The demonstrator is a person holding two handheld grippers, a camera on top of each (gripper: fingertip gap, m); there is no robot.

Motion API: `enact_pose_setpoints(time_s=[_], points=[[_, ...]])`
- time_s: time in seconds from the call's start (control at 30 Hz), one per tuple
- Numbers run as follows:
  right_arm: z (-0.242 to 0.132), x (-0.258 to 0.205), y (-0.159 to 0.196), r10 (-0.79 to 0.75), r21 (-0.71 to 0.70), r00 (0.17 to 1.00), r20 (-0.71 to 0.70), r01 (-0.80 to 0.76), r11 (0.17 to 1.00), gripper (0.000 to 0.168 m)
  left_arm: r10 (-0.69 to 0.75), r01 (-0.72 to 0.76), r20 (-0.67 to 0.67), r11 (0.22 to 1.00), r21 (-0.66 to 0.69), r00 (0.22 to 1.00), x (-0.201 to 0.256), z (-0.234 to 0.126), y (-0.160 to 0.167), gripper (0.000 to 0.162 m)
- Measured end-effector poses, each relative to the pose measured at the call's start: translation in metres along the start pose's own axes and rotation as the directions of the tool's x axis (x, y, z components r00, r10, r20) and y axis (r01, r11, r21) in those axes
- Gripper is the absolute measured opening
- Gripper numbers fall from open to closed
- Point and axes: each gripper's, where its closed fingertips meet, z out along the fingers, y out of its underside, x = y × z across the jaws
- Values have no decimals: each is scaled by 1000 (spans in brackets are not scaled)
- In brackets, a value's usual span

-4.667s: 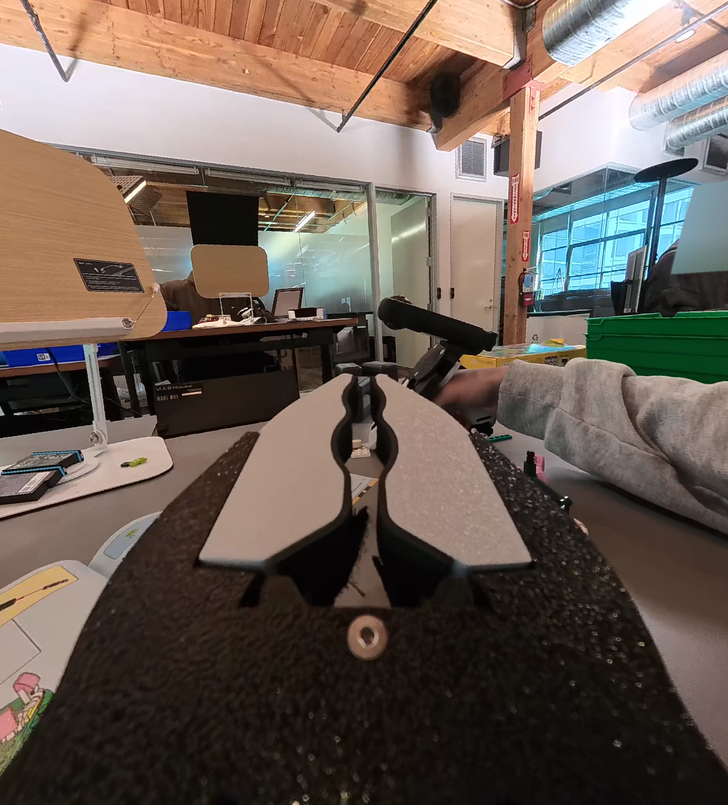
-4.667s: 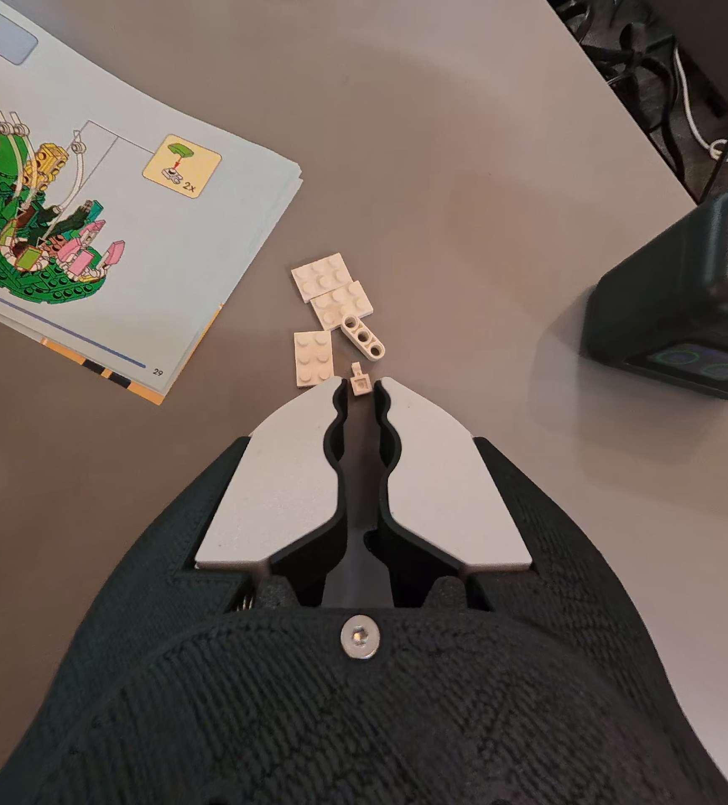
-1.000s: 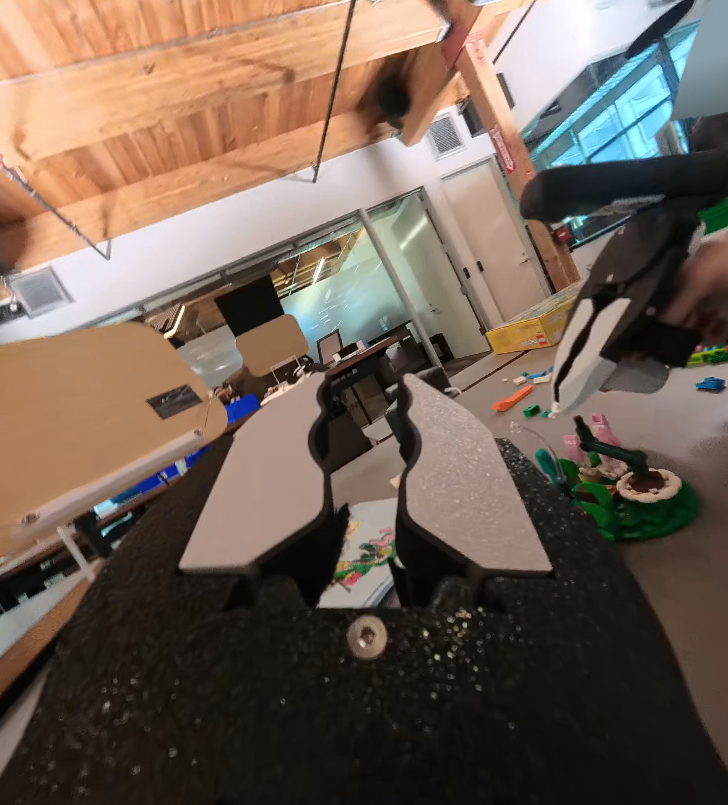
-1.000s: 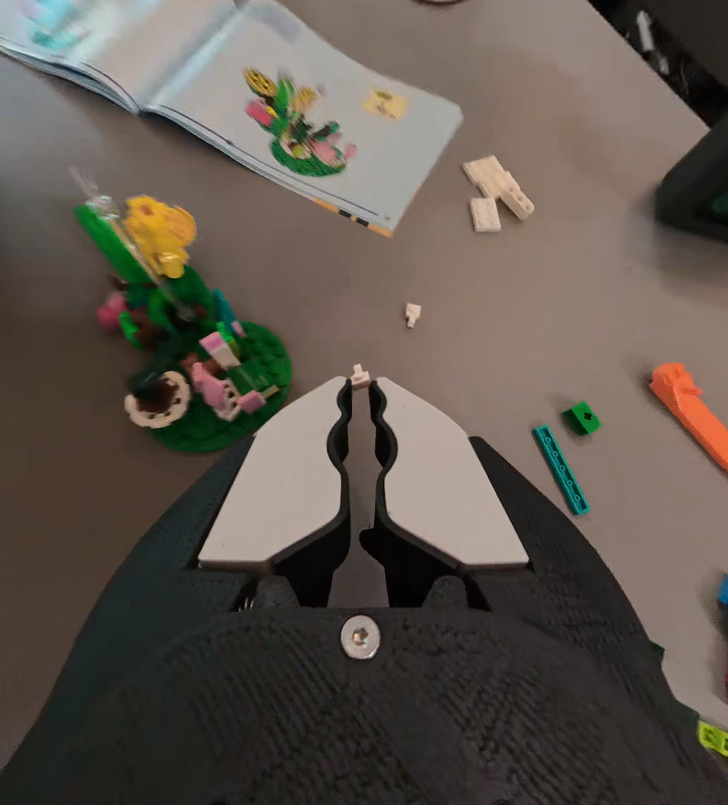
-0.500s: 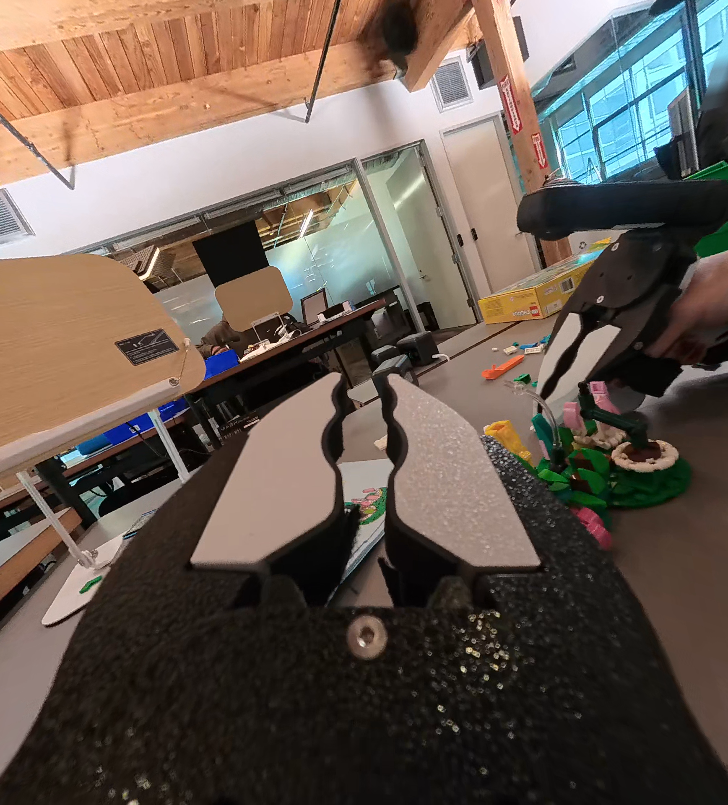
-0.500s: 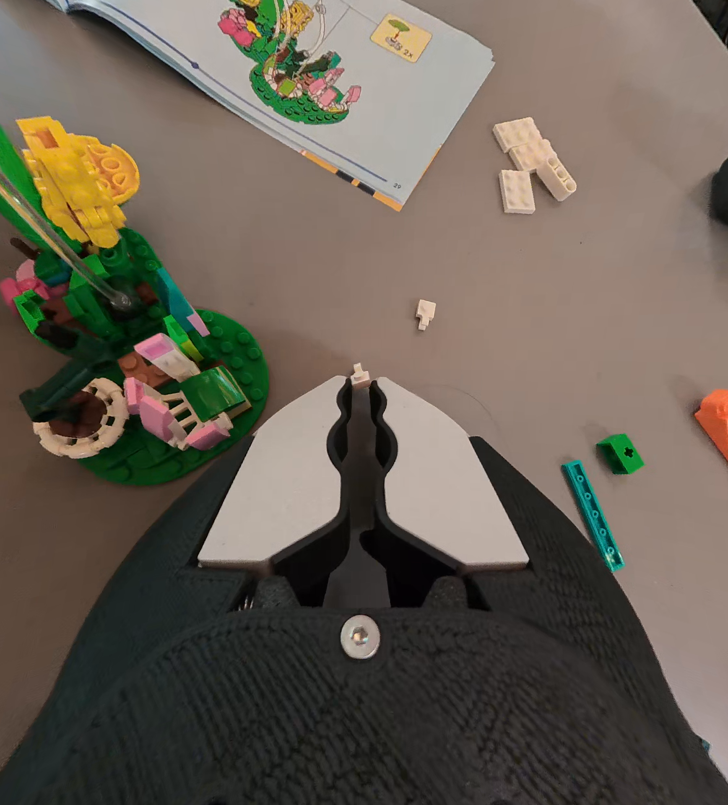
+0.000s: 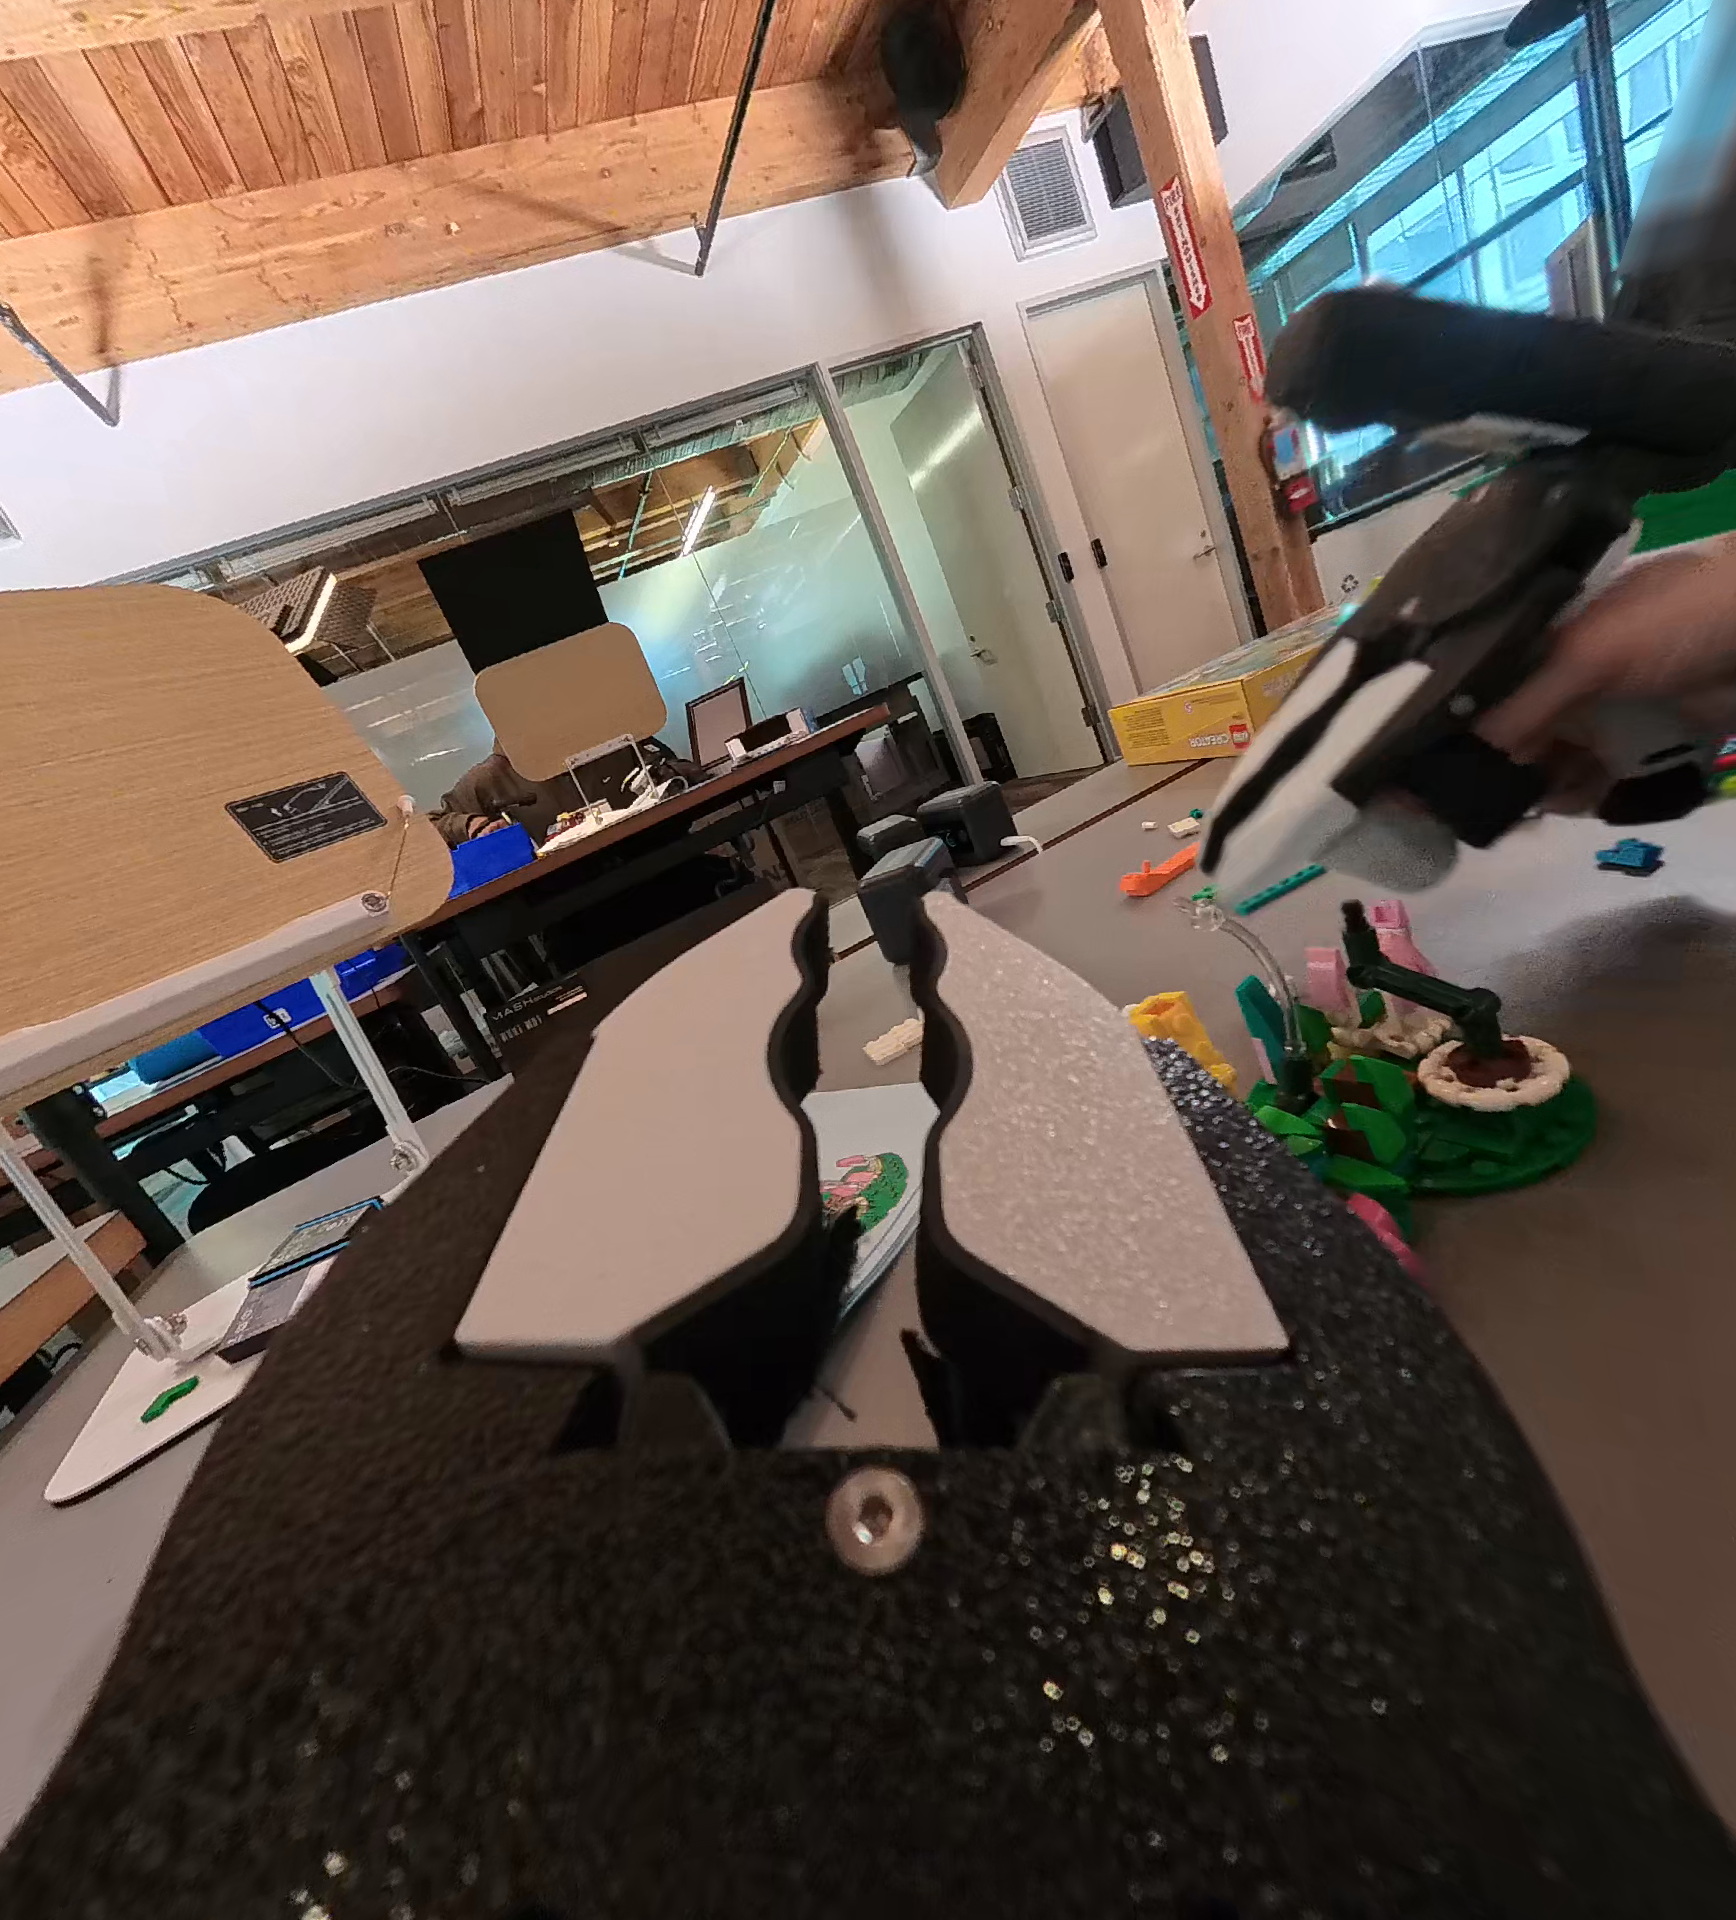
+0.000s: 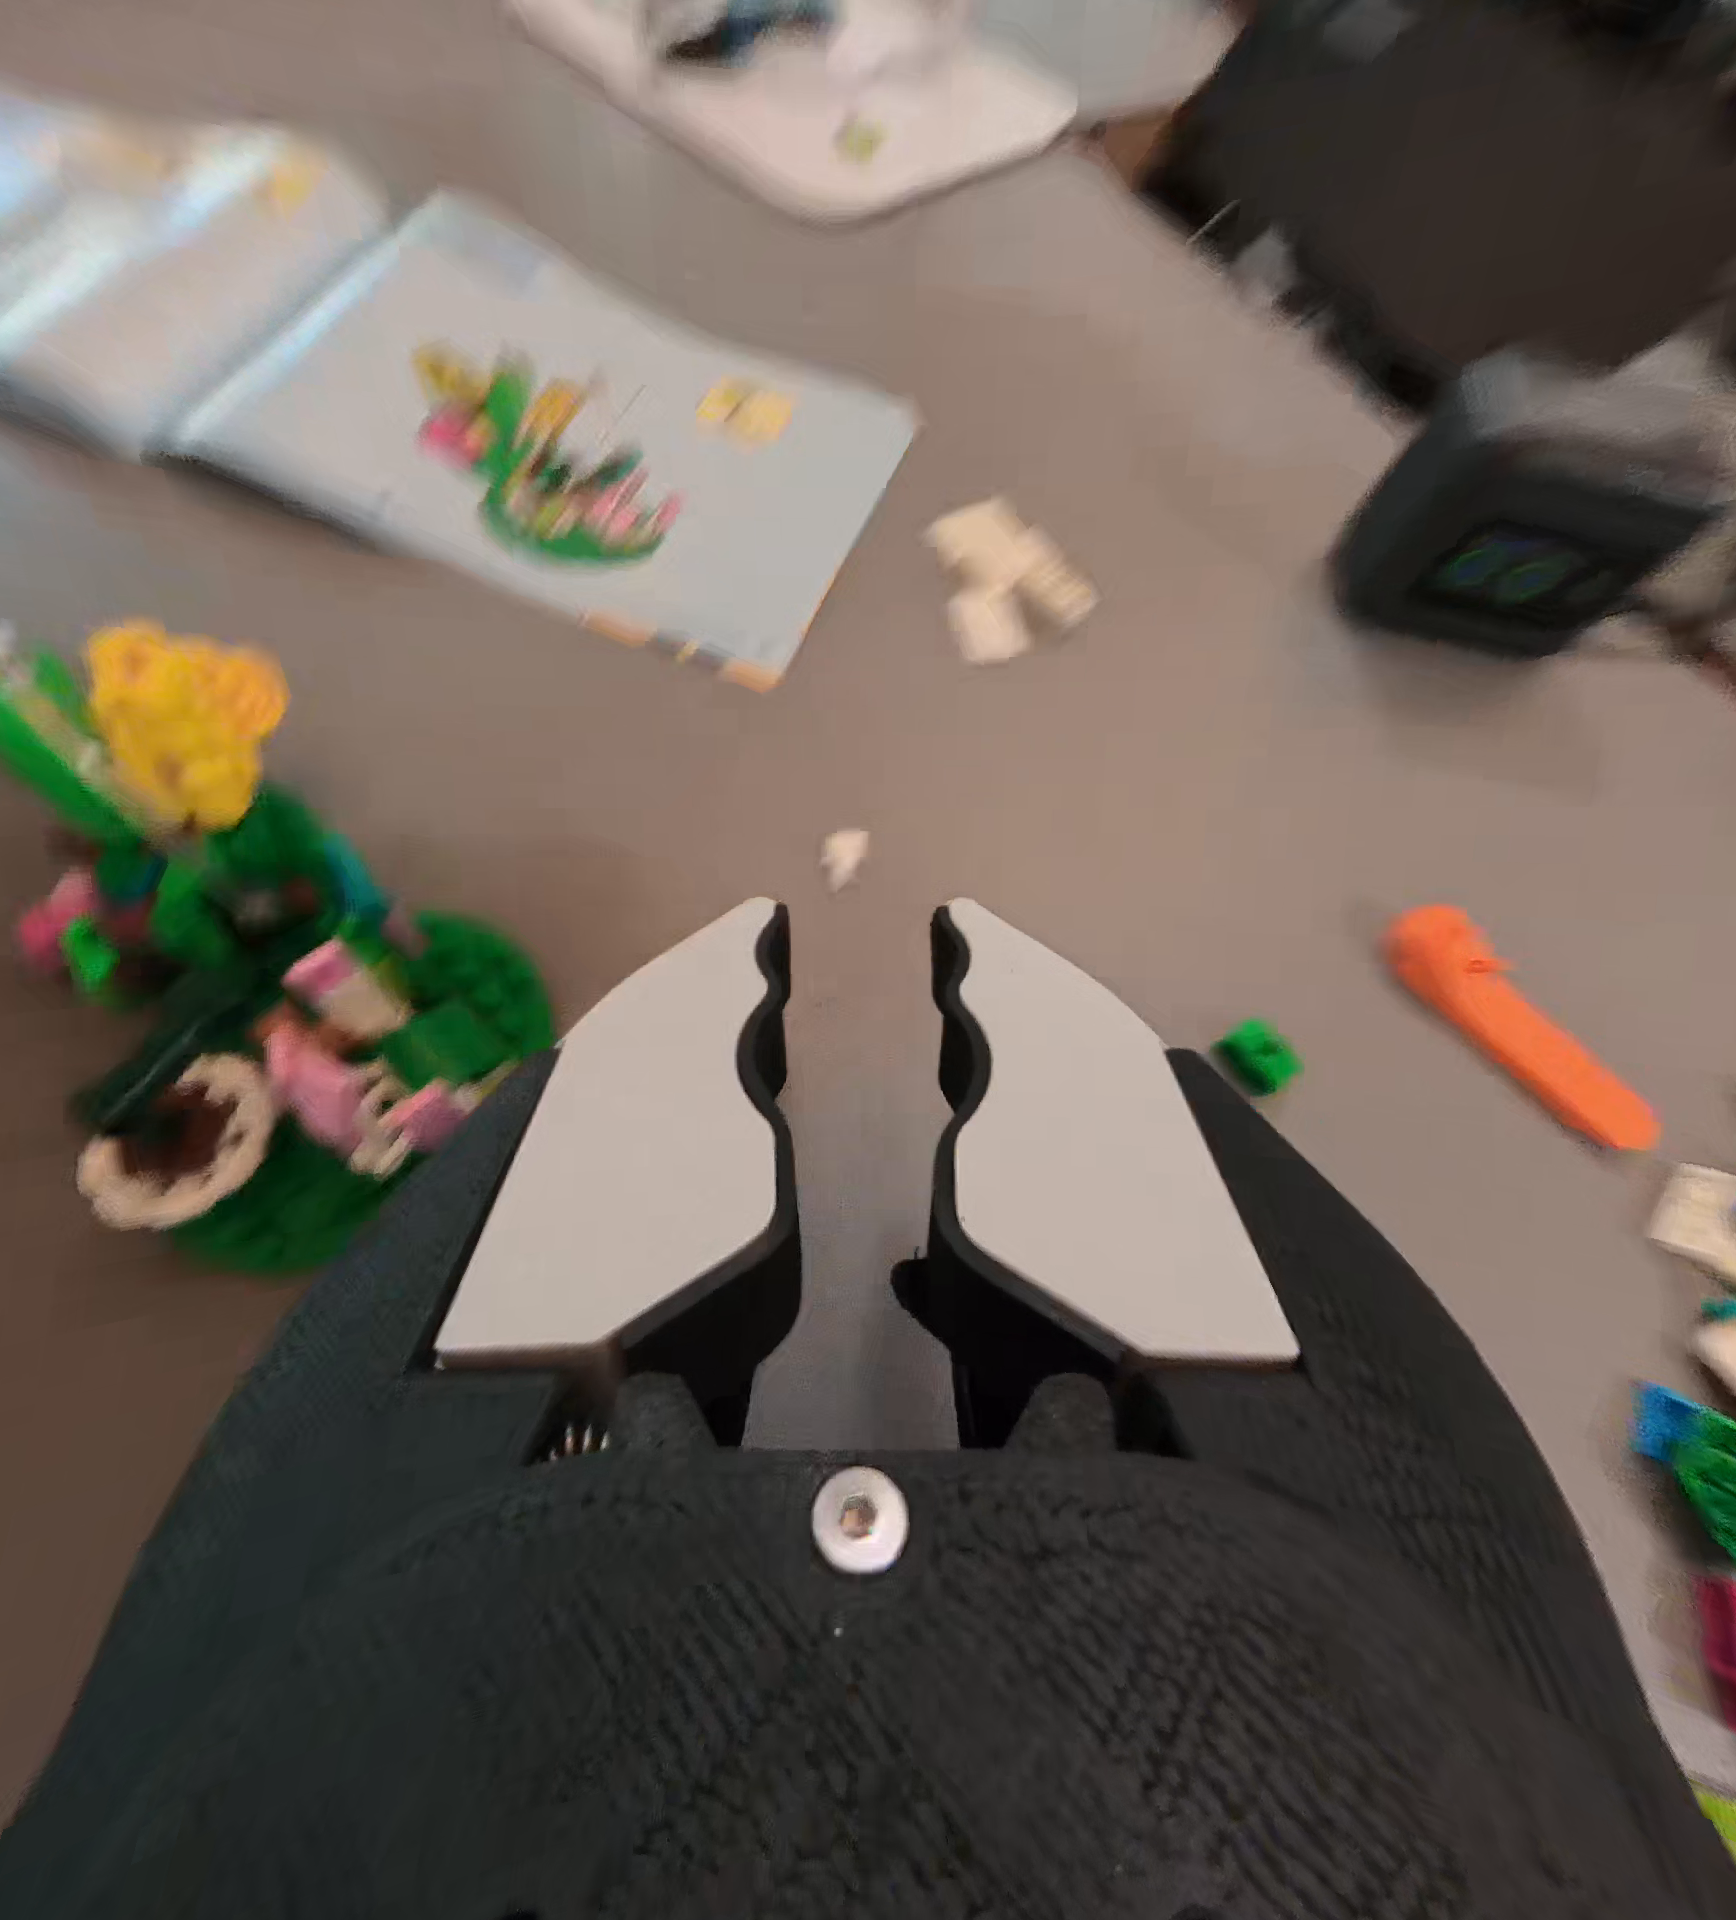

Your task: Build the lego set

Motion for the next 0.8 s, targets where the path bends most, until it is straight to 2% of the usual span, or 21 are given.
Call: enact_pose_setpoints(time_s=[0.03, 0.1, 0.17, 0.23, 0.3, 0.4, 0.53, 0.67, 0.8], points=[[-6, 14, -12, 27, 78, 997, -79, -21, 997, 24, -3, 3, -1, 1000, 1, 1000, 0, 0, 0, 14], [-23, 41, -31, 94, 235, 968, -234, -37, 971, 18, -4, 4, 15, 1000, 14, 1000, -3, -2, -3, 11], [-41, 61, -46, 186, 388, 918, -349, -39, 921, 6, 11, -16, 52, 995, 101, 999, -11, -10, -19, 0], [-56, 64, -59, 267, 536, 887, -376, -27, 844, 0, -9, 2, 36, 986, 166, 999, -11, -16, -30, 0], [-64, 58, -68, 291, 622, 873, -392, 18, 783, 0, -9, 3, 41, 987, 161, 999, -12, -16, -29, 0], [-68, 46, -75, 219, 641, 839, -497, 185, 745, 0, -30, 24, 38, 989, 144, 999, -13, -14, -25, 0], [-50, 21, -76, 49, 561, 820, -571, 346, 752, 0, -155, 145, 62, 979, 142, 986, -27, -15, -19, 0], [-42, 16, -75, -9, 528, 814, -580, 385, 756, 0, -296, 280, 117, 950, 134, 948, -45, -17, -8, 0], [-36, 29, -66, 65, 545, 835, -547, 296, 785, 0, -280, 268, 101, 956, 121, 955, -40, -15, -8, 0]])
